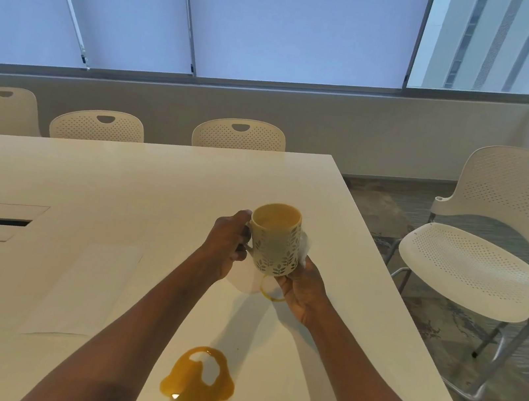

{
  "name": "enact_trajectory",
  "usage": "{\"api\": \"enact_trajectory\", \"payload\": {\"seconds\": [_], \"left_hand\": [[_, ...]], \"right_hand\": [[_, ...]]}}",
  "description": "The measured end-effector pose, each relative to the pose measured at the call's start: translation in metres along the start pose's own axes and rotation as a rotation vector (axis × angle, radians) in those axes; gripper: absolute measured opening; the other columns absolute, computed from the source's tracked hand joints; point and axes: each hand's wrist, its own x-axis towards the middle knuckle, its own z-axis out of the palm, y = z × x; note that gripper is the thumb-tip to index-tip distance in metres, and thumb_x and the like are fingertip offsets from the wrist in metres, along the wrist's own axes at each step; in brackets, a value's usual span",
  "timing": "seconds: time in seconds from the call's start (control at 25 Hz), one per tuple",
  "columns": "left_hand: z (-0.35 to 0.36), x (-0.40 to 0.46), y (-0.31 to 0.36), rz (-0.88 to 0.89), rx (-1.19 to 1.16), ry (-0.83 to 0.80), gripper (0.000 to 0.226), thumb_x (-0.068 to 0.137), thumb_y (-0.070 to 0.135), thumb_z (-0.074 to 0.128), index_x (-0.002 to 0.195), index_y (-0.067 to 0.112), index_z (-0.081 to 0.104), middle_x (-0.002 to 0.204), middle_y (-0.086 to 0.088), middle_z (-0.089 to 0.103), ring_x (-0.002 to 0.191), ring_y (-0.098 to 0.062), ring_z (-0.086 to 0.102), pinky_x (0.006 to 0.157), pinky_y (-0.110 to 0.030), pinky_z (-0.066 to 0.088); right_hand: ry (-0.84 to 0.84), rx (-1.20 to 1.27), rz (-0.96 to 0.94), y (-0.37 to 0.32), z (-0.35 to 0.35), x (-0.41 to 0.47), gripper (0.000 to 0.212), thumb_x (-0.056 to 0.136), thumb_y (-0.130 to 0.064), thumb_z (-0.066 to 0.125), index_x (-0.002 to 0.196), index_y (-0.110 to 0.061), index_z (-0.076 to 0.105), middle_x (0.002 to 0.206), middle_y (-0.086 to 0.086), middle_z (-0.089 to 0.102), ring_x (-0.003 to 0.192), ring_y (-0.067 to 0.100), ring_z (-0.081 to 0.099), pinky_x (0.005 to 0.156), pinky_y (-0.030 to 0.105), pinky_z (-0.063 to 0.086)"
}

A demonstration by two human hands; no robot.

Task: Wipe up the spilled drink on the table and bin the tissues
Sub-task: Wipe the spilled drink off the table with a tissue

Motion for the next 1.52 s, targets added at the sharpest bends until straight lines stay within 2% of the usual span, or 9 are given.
{"api": "enact_trajectory", "payload": {"seconds": [0.12,0.28,0.48,0.68,0.92,1.04,1.12,1.36,1.52], "left_hand": [[0.001,-0.002,0.0,0.003,0.005,-0.009,0.018,0.093,0.019,0.044,0.083,0.008,0.054,0.061,-0.002,0.031,0.055,-0.013,0.023,0.041,-0.021,0.02],[0.002,-0.001,-0.001,0.001,0.034,0.003,0.021,0.092,0.02,0.045,0.08,0.007,0.057,0.063,-0.003,0.033,0.054,-0.013,0.027,0.042,-0.022,0.022],[0.002,0.005,-0.004,-0.003,0.09,0.038,0.019,0.092,0.024,0.047,0.082,0.008,0.053,0.06,-0.003,0.034,0.055,-0.015,0.027,0.044,-0.024,0.023],[-0.005,0.01,-0.008,0.019,0.091,0.065,0.019,0.092,0.023,0.048,0.079,0.009,0.051,0.06,-0.004,0.032,0.055,-0.017,0.024,0.043,-0.024,0.023],[-0.01,0.013,-0.006,0.019,0.062,0.08,0.016,0.092,0.022,0.047,0.082,0.009,0.049,0.06,-0.003,0.031,0.055,-0.015,0.024,0.041,-0.023,0.022],[-0.013,0.014,-0.007,0.026,0.066,0.068,0.014,0.091,0.021,0.047,0.083,0.01,0.049,0.061,-0.004,0.031,0.056,-0.015,0.023,0.042,-0.024,0.022],[-0.015,0.015,-0.006,0.024,0.062,0.07,0.014,0.09,0.021,0.047,0.082,0.01,0.05,0.061,-0.004,0.032,0.056,-0.016,0.023,0.043,-0.024,0.021],[-0.011,0.009,-0.006,0.022,0.044,0.044,0.015,0.093,0.021,0.044,0.086,0.01,0.051,0.064,-0.005,0.031,0.058,-0.016,0.023,0.044,-0.024,0.021],[-0.002,0.003,-0.003,0.024,0.035,0.035,0.014,0.092,0.021,0.046,0.084,0.01,0.051,0.062,-0.004,0.03,0.057,-0.016,0.022,0.043,-0.024,0.02]], "right_hand": [[-0.011,0.035,0.043,0.003,0.003,0.001,0.04,0.09,0.004,0.055,0.13,0.001,0.052,0.124,0.028,0.061,0.111,0.038,0.062,0.079,0.039,0.06],[-0.059,0.058,0.133,0.012,0.013,-0.002,0.029,0.095,0.002,0.05,0.122,-0.003,0.058,0.109,0.023,0.068,0.086,0.032,0.071,0.069,0.034,0.06],[-0.082,-0.012,0.253,0.03,0.025,-0.007,0.016,0.095,0.0,0.05,0.103,-0.001,0.064,0.09,0.019,0.065,0.069,0.022,0.065,0.059,0.026,0.057],[-0.156,-0.144,0.313,0.033,0.03,-0.021,0.017,0.097,-0.008,0.047,0.102,-0.003,0.063,0.076,0.011,0.062,0.062,0.016,0.058,0.053,0.021,0.05],[-0.184,-0.258,0.223,0.03,0.015,-0.037,0.026,0.097,-0.009,0.05,0.093,-0.016,0.075,0.084,0.011,0.067,0.071,0.02,0.058,0.062,0.028,0.046],[-0.109,-0.29,0.119,0.021,0.006,-0.039,0.016,0.09,-0.021,0.061,0.1,-0.014,0.071,0.085,0.015,0.065,0.069,0.021,0.057,0.059,0.029,0.047],[-0.038,-0.258,0.071,0.015,-0.002,-0.037,0.027,0.088,-0.024,0.064,0.108,-0.006,0.062,0.083,0.016,0.064,0.07,0.024,0.056,0.059,0.028,0.05],[0.118,-0.034,-0.054,0.006,0.006,-0.033,0.015,0.086,-0.012,0.059,0.1,-0.008,0.063,0.077,0.01,0.069,0.062,0.018,0.062,0.05,0.025,0.051],[0.293,0.107,-0.039,0.009,0.014,-0.023,0.026,0.085,0.001,0.062,0.11,-0.006,0.064,0.1,0.016,0.07,0.085,0.028,0.067,0.058,0.029,0.057]]}}
